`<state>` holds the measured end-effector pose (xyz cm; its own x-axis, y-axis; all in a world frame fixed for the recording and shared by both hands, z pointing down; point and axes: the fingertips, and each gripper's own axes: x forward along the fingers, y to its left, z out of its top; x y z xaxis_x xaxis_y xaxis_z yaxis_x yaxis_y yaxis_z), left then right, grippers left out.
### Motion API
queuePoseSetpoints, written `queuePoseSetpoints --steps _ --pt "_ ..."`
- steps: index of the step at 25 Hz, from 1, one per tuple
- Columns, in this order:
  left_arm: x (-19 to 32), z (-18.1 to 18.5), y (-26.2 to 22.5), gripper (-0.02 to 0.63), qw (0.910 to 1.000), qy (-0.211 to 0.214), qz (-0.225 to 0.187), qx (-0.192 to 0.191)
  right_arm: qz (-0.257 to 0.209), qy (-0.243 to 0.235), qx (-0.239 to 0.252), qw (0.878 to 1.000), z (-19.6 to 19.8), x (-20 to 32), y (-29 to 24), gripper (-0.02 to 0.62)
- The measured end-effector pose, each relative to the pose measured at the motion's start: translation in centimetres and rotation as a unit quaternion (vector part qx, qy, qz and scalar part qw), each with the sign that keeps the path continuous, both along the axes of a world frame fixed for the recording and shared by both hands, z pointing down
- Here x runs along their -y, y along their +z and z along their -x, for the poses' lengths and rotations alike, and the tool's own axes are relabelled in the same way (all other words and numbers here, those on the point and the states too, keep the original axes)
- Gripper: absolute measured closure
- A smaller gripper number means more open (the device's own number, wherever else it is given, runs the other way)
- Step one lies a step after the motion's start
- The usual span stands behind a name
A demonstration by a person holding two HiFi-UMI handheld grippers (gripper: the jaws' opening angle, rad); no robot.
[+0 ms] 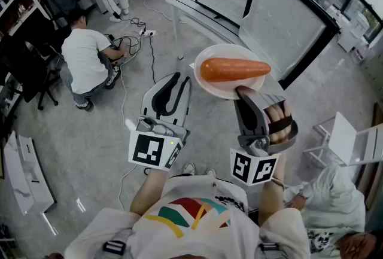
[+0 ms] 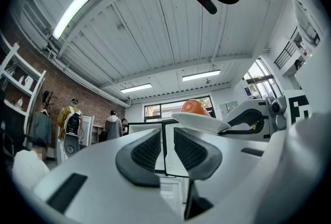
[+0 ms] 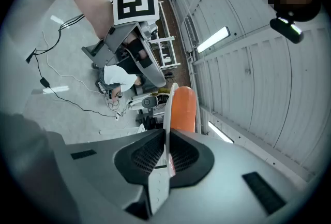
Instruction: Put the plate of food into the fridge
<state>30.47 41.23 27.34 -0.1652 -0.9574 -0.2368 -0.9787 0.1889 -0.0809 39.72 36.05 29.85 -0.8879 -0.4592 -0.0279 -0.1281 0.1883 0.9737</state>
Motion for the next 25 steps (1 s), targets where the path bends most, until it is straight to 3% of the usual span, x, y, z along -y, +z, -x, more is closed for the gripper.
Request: queuePoseSetpoints --steps 25 --pt "0.42 0.36 0.39 0.518 1.0000 -0.001 0.002 -0.006 0.014 -0.014 0.002 1.000 0.20 -0.03 -0.05 0.571"
